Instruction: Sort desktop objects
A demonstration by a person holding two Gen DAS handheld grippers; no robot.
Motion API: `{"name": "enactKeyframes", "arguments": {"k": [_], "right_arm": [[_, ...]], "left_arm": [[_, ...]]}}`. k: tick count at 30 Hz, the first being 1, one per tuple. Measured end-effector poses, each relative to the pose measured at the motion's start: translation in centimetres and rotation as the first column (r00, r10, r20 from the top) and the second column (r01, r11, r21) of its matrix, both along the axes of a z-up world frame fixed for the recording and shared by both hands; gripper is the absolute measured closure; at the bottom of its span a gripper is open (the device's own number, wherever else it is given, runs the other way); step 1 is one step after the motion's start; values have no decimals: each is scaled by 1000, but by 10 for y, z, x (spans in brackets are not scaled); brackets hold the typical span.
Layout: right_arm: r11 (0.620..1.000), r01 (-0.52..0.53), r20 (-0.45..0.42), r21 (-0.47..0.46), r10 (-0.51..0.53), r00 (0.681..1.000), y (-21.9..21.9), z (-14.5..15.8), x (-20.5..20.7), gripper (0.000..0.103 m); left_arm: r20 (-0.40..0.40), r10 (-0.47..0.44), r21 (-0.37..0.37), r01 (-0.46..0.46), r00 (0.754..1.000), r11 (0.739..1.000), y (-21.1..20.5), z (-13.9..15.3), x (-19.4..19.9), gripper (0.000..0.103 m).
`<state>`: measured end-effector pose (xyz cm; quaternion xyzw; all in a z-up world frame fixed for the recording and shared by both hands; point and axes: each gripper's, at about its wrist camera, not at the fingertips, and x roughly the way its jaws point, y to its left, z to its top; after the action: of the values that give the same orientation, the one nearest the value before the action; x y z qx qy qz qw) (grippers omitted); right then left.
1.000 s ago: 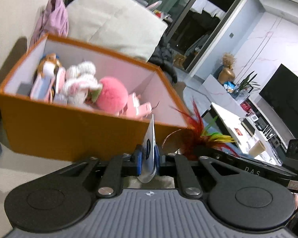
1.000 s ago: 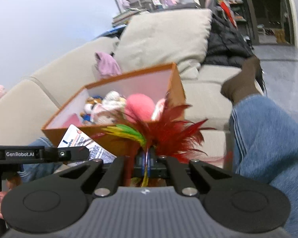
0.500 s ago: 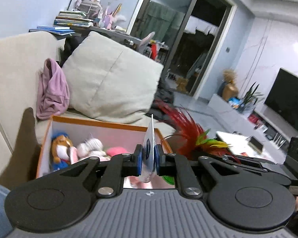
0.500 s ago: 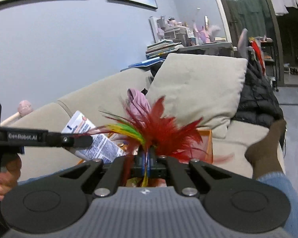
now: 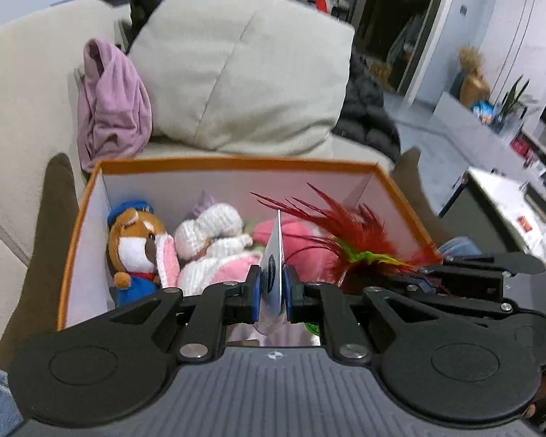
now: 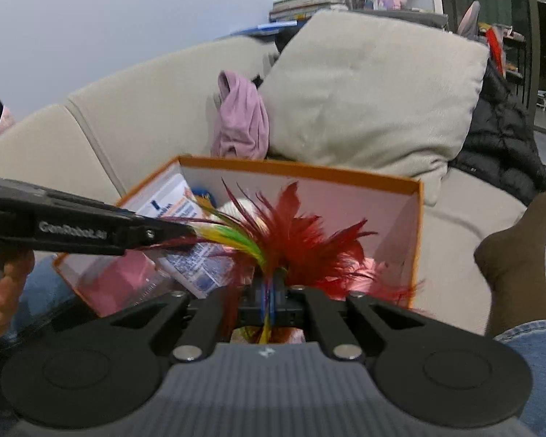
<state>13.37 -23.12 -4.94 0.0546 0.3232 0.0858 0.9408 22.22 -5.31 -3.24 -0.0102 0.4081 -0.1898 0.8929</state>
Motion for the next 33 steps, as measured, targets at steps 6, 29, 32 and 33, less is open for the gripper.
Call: {"name": "enactKeyframes", "arguments": {"k": [6,29,32,33], "right_arm": [[997,-29,-30,-70,27,999,14,-13,9,101],[999,-3,102,-40,7,995,32,28,-34,67],[999,29,123,-25,-25,992,32,37,-43,65],[999,39,128,-18,-37,991,32,40,-46,63]], "left_arm": [[-41,-9,55,11,999,998,-5,-17,7,89],[142,32,-7,-31,989,999,18,37,-61,45],[153,52,-25,-49,987,998,23,40,-68,44],[157,62,-32,-57,986,998,25,40,-70,43]]}}
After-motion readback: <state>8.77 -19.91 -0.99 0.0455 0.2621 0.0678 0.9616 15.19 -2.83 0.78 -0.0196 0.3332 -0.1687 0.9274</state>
